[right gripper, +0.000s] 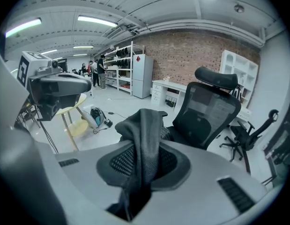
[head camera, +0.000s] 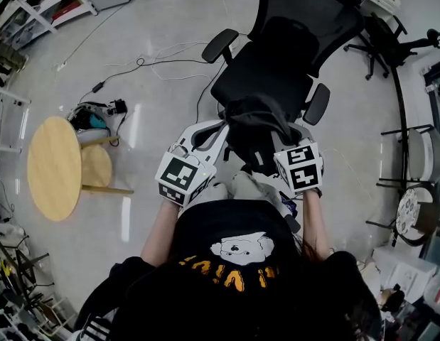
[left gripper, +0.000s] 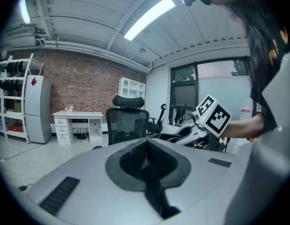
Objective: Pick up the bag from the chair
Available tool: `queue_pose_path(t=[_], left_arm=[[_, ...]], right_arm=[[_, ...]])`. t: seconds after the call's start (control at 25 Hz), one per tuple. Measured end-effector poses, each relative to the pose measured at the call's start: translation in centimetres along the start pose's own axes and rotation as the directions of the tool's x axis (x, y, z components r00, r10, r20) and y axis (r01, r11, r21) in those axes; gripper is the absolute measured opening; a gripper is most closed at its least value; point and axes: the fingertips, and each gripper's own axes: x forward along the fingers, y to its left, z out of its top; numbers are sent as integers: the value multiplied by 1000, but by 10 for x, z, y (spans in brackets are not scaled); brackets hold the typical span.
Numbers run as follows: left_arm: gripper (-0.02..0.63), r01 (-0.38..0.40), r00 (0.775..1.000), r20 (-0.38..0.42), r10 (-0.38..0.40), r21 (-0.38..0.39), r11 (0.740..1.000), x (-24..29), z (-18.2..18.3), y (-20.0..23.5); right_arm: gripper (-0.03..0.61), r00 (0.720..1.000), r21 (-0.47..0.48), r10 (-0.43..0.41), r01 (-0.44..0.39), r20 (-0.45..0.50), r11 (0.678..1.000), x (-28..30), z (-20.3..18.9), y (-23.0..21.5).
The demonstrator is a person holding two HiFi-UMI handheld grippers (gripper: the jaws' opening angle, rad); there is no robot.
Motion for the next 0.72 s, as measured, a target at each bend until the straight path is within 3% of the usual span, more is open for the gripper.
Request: queue_pose_path(t=[0.72], left_arm=[[8,31,1000,5,-31,8,999,-27,-16,-9]], right_arm=[[64,1000,-89,7,-8,-16,996,-1,2,20]])
